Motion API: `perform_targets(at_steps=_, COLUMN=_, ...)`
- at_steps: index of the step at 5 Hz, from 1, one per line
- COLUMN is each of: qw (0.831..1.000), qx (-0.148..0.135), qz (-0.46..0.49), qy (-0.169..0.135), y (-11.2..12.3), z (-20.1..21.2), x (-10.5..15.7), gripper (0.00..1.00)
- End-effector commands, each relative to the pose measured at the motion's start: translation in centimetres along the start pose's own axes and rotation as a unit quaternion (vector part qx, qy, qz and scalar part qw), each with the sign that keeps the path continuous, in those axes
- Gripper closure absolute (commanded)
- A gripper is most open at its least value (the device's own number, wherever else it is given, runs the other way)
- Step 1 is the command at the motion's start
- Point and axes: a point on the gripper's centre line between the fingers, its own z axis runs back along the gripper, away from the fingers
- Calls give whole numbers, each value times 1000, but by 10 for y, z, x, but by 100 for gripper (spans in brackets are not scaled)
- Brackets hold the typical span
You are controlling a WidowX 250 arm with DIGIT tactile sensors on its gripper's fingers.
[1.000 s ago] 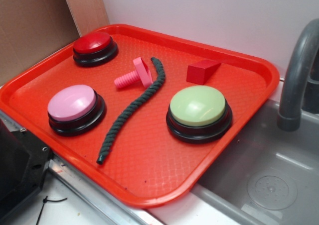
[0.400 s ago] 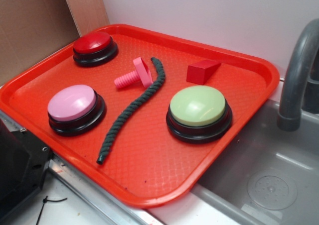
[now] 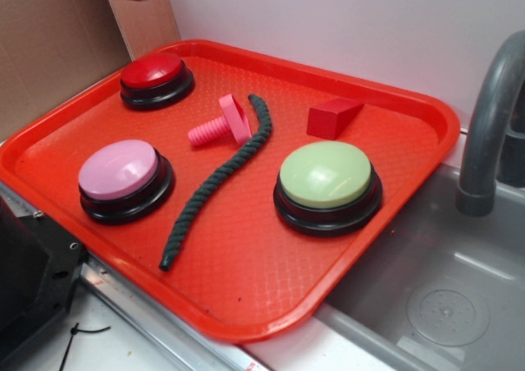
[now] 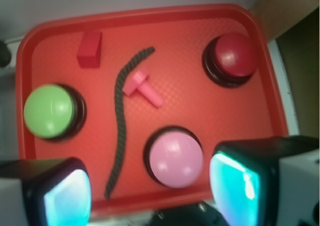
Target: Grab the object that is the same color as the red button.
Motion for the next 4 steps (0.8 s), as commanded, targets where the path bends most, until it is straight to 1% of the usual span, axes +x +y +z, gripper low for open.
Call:
perform_targets(at_steps=1, qw=993, qx=-31, qz=63, qy=-93, y=-31, z=-34, x=45, gripper=0)
perform_targets(at_steps=2, qw=993, qx=-45, qz=64, qy=-94, y=-42, z=-60, x=64, gripper=0)
perform_targets(at_steps=3, qw=992, qx=-42, qz=75, qy=-88, y=-46, z=-86, x=79, gripper=0)
perform_targets(at_steps=4, qw=993, qx=-48, qz=74, qy=-81, y=-52, z=-103, x=91, gripper=0)
